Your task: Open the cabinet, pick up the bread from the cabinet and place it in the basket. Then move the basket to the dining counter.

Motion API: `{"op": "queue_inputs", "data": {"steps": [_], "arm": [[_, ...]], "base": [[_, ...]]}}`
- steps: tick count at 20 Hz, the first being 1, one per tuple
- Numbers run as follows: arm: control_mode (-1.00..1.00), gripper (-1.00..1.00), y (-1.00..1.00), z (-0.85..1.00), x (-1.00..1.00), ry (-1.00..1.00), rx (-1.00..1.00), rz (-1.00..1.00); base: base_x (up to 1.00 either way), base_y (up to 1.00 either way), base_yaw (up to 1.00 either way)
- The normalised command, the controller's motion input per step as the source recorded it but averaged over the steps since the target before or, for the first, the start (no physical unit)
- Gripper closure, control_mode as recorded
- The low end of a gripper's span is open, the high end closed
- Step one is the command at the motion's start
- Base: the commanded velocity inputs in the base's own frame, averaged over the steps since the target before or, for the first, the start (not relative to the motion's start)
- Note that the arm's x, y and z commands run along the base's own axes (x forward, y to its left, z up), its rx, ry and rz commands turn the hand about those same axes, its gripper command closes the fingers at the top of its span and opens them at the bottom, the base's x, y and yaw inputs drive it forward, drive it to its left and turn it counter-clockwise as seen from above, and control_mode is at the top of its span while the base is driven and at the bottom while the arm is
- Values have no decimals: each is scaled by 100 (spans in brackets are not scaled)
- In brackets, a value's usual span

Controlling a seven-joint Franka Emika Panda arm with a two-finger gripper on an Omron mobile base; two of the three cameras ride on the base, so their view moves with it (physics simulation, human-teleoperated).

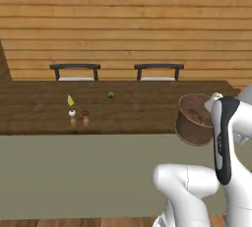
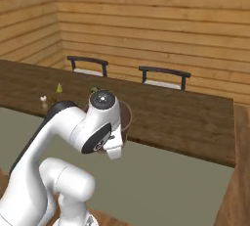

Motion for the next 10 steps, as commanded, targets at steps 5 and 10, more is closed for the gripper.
{"op": "queue_inputs", "data": {"steps": [5, 10], "arm": [[100, 100, 0, 0, 0, 0, 0, 0], [100, 100, 0, 0, 0, 0, 0, 0]], "base": [[92, 8, -2], [83, 3, -3]]}}
